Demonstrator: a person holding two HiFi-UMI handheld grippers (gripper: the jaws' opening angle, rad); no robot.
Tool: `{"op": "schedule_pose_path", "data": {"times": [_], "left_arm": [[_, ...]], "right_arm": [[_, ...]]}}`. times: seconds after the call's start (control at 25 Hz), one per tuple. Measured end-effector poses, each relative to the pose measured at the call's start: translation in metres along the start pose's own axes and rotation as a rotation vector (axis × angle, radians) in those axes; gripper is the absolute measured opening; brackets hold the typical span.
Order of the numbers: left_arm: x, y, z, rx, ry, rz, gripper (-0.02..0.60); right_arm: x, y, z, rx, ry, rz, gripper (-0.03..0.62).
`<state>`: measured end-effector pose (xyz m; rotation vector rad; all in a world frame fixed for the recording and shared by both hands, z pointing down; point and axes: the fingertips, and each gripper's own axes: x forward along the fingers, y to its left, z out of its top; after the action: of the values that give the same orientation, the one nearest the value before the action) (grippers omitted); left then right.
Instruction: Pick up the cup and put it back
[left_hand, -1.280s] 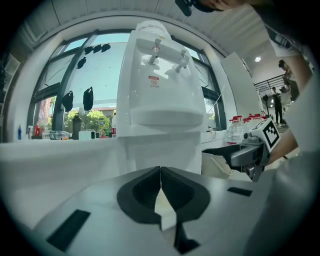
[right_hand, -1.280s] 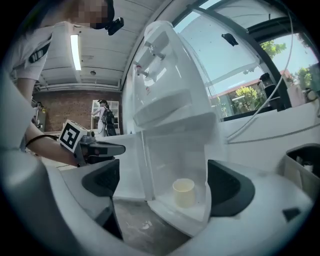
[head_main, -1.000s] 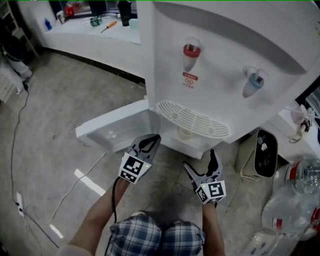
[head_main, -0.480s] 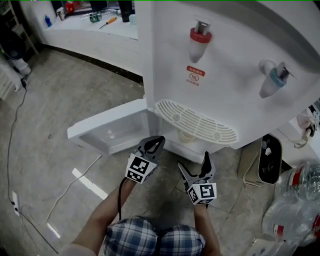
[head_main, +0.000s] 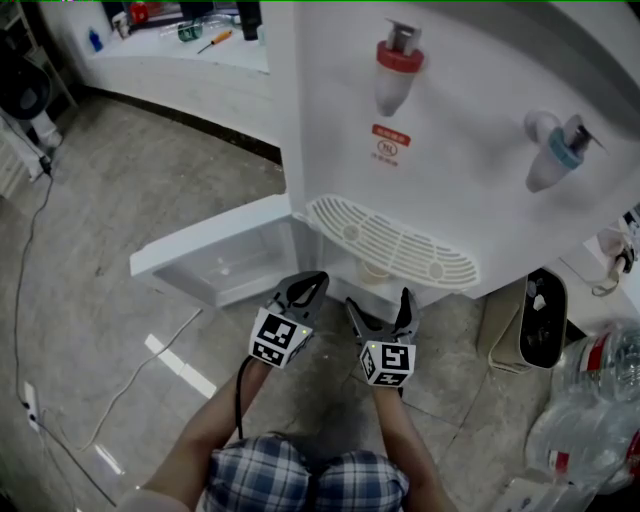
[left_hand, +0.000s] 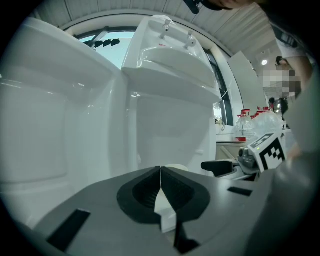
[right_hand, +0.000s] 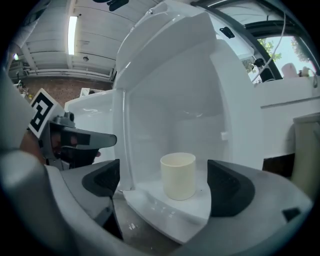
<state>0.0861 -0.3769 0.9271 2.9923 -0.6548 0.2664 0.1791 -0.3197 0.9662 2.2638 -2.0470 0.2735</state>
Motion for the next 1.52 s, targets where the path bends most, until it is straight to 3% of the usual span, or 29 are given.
{"op": "schedule_pose_path", "data": {"times": [0.72, 1.12, 1.2, 1.52], "left_arm": [[-0.003, 0.001, -0.013, -0.021, 0.009, 0.003, 0.026], [-0.005, -0.001, -0.009, -0.035, 0.001, -0.003, 0.026], [-0.006, -0.001, -0.009, -0.035, -0.001, -0.002, 0.026], [-0.011, 0.002, -0.005, -0.047, -0.013, 0.014, 0.026]], "right_arm": [[0.080, -0.025, -0.021, 0.044, 0.140, -0.167, 0.535], [0.093, -0.042, -0.037, 0.058, 0.241, -0.226, 0.515], [0.092, -0.044, -0.039, 0.048, 0.253, -0.221, 0.423], [0.063, -0.023, -0.031, 0.023, 0.234, -0.130, 0.419]]}}
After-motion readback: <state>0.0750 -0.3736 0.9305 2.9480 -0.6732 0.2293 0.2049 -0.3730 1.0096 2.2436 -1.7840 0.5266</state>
